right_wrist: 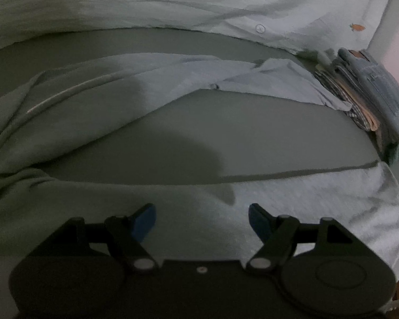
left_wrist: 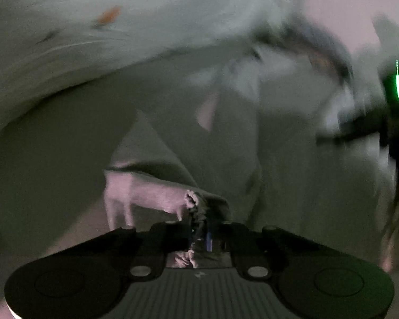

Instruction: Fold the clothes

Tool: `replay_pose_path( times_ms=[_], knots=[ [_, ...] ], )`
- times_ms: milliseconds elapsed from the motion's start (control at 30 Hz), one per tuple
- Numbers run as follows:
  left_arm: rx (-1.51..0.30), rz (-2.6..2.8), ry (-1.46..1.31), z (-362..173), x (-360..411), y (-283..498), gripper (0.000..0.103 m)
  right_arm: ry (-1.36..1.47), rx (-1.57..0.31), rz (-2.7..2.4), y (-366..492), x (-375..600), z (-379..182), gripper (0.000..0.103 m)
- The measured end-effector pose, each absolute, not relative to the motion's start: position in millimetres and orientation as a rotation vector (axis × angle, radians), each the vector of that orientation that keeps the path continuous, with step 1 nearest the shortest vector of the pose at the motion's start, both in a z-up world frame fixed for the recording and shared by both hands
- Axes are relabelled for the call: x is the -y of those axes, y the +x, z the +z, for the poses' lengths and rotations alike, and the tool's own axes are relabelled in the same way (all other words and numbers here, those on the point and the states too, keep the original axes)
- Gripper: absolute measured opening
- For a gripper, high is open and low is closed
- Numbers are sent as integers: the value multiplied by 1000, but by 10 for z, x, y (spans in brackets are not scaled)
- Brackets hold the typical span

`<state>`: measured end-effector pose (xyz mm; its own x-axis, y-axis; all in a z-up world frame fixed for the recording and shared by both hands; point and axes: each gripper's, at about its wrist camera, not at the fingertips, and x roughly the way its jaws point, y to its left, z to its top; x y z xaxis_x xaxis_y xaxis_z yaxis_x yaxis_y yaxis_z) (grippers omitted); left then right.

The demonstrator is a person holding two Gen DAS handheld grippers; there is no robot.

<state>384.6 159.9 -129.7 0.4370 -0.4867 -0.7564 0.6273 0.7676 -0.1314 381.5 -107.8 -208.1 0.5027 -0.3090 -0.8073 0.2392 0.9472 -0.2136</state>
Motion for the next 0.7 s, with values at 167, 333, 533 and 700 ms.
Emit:
replay_pose_path(
  times_ms=[167, 333, 533, 700],
  knots=[
    [-762, -308, -142, -1045, -2664, 4302, 9, -104, -1001, -337, 3851, 1059, -2099, 78],
    [-788, -24, -251, -1266, -3333, 4599, 9, -132, -1010, -323, 3939, 1024, -2123, 78],
    [-872, 100, -105, -1699, -3119, 4640, 18, -159, -1009, -326, 3976, 1017, -2120, 78],
    [-867, 186, -42, -1663, -2974, 4629, 40, -126, -1024, -330, 3974, 1027, -2142, 78]
  ],
)
